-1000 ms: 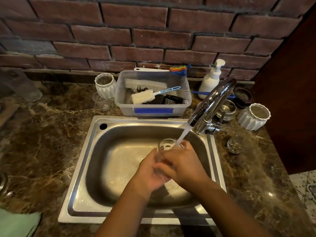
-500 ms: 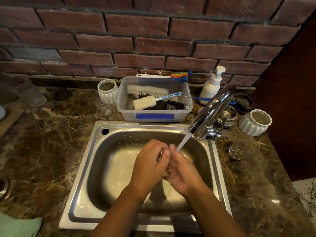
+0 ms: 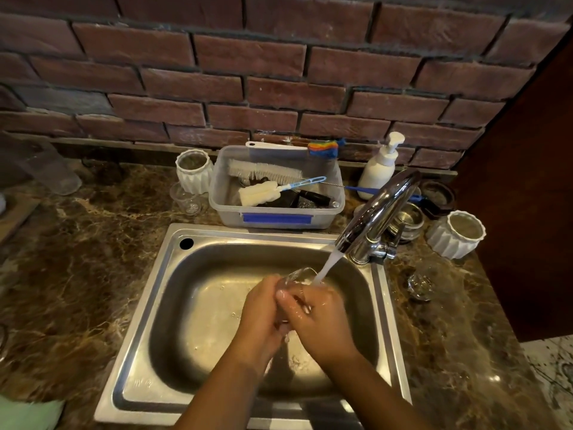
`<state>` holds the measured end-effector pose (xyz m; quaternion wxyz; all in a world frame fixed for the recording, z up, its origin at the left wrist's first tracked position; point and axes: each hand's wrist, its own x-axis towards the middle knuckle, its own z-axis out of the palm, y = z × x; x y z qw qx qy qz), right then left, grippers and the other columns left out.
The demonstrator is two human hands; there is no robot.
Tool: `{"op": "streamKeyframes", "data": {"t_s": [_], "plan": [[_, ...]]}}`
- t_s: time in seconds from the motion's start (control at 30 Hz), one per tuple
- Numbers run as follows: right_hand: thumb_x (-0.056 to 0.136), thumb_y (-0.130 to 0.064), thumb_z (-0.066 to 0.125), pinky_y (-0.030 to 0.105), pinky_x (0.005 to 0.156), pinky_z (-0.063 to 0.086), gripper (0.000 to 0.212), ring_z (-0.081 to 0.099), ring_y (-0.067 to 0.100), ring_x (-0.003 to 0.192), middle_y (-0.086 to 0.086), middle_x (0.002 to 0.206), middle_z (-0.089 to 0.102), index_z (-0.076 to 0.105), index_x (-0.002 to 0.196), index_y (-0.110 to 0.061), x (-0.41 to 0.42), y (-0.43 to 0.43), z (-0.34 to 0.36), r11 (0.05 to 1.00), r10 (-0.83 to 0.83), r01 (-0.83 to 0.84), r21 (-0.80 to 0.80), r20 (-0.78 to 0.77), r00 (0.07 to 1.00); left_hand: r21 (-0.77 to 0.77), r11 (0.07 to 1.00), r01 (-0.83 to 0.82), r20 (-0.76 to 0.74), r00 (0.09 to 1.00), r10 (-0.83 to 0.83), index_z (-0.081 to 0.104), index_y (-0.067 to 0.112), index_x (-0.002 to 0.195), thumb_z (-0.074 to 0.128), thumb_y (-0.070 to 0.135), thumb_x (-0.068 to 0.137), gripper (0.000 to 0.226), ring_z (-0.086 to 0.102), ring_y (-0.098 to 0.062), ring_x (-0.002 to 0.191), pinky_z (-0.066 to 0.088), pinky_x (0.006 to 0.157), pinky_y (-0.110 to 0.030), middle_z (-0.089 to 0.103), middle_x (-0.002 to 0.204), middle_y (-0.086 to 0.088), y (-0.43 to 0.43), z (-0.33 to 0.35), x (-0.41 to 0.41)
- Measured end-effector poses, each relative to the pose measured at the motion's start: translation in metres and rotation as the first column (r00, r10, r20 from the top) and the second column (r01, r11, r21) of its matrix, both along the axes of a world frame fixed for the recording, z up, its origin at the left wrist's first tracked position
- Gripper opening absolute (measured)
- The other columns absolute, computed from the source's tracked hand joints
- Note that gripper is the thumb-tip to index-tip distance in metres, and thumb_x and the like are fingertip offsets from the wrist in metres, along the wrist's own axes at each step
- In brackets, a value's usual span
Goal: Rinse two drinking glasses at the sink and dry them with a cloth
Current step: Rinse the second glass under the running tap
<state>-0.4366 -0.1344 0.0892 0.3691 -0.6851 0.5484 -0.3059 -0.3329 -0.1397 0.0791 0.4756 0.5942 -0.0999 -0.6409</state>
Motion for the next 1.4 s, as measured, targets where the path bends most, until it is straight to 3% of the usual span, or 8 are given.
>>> {"op": "streamKeyframes", "data": {"t_s": [0.13, 0.23, 0.47, 0.67, 0.8, 0.97, 1.2, 1.4], "plan": [[0.097, -0.038, 0.056, 0.042, 0.089, 0.059, 0.031, 0.074, 0.027, 0.1, 0.012, 0.105, 0.078, 0.072, 0.108, -0.014, 0.007, -0.003, 0.003, 0.62, -0.651, -0.074, 0.781, 0.565, 0.507, -0.32, 0.81, 0.492, 0.87, 0.492, 0.045, 0.063, 0.029, 0.089, 0.047, 0.032, 0.098, 0.018, 0.062, -0.007, 0.084, 0.05, 0.068, -0.015, 0.064, 0.093, 0.011, 0.001, 0.0, 0.007], [0.093, -0.04, 0.058, 0.056, 0.108, 0.042, 0.041, 0.063, 0.039, 0.119, 0.023, 0.121, 0.07, 0.071, 0.118, -0.01, 0.0, -0.006, -0.001, 0.537, -0.737, -0.154, 0.829, 0.551, 0.392, -0.195, 0.644, 0.74, 0.976, 0.209, 0.056, 0.064, 0.026, 0.098, 0.042, 0.04, 0.095, 0.026, 0.054, -0.004, 0.085, 0.04, 0.069, -0.011, 0.06, 0.099, 0.012, 0.002, -0.003, 0.01], [0.094, -0.04, 0.057, 0.044, 0.083, 0.057, 0.031, 0.073, 0.018, 0.077, 0.003, 0.076, 0.078, 0.077, 0.084, -0.019, -0.007, -0.009, 0.001, 0.982, -0.144, 0.12, 0.143, 0.176, 0.974, -0.011, 0.992, 0.124, 0.083, 0.989, -0.123, 0.075, 0.017, 0.097, 0.059, 0.028, 0.097, 0.02, 0.074, -0.013, 0.071, 0.059, 0.056, -0.03, 0.076, 0.087, -0.008, -0.003, 0.0, -0.003], [0.093, -0.049, 0.051, 0.037, 0.109, 0.034, 0.033, 0.068, 0.01, 0.079, -0.007, 0.076, 0.076, 0.073, 0.085, -0.025, -0.02, -0.008, -0.001, 0.94, 0.165, -0.261, -0.22, -0.375, 0.912, 0.186, 0.979, 0.085, -0.464, 0.886, 0.011, 0.08, 0.006, 0.089, 0.074, 0.028, 0.074, 0.027, 0.077, -0.027, 0.078, 0.062, 0.066, -0.036, 0.077, 0.083, -0.015, 0.004, -0.006, 0.002], [0.095, -0.043, 0.056, 0.028, 0.07, 0.056, 0.033, 0.072, 0.015, 0.072, 0.002, 0.073, 0.076, 0.076, 0.084, -0.019, -0.004, -0.006, 0.0, 0.953, -0.204, 0.144, 0.267, 0.212, 0.956, -0.103, 0.994, 0.021, 0.23, 0.973, 0.004, 0.069, 0.015, 0.085, 0.051, 0.021, 0.096, 0.022, 0.07, -0.024, 0.08, 0.055, 0.056, -0.032, 0.076, 0.085, -0.012, 0.002, -0.006, -0.012], [0.097, -0.034, 0.059, 0.059, 0.108, 0.042, 0.033, 0.065, 0.036, 0.117, 0.023, 0.12, 0.07, 0.073, 0.113, -0.009, -0.008, -0.014, -0.001, 0.523, -0.715, -0.134, 0.842, 0.518, 0.469, -0.212, 0.675, 0.707, 0.973, 0.218, 0.077, 0.068, 0.021, 0.099, 0.046, 0.032, 0.098, 0.025, 0.058, -0.009, 0.087, 0.048, 0.072, -0.019, 0.064, 0.099, 0.007, 0.002, -0.002, 0.006], [0.096, -0.034, 0.06, 0.037, 0.073, 0.058, 0.029, 0.072, 0.022, 0.075, 0.01, 0.075, 0.075, 0.076, 0.084, -0.012, -0.016, -0.017, 0.006, 0.957, -0.173, 0.099, 0.274, 0.261, 0.95, -0.028, 0.985, 0.17, 0.168, 0.972, -0.163, 0.074, 0.02, 0.094, 0.057, 0.025, 0.097, 0.019, 0.072, -0.021, 0.081, 0.058, 0.056, -0.031, 0.075, 0.094, -0.008, -0.006, 0.008, -0.006], [0.094, -0.052, 0.043, 0.038, 0.105, 0.034, 0.041, 0.069, 0.011, 0.08, -0.005, 0.081, 0.078, 0.073, 0.088, -0.027, -0.03, -0.019, 0.012, 0.893, 0.264, -0.393, -0.218, -0.452, 0.852, 0.199, 0.973, 0.113, -0.409, 0.912, -0.023, 0.081, 0.007, 0.077, 0.068, 0.028, 0.086, 0.026, 0.071, -0.025, 0.07, 0.058, 0.06, -0.031, 0.073, 0.074, -0.012, -0.003, 0.008, -0.003]]}}
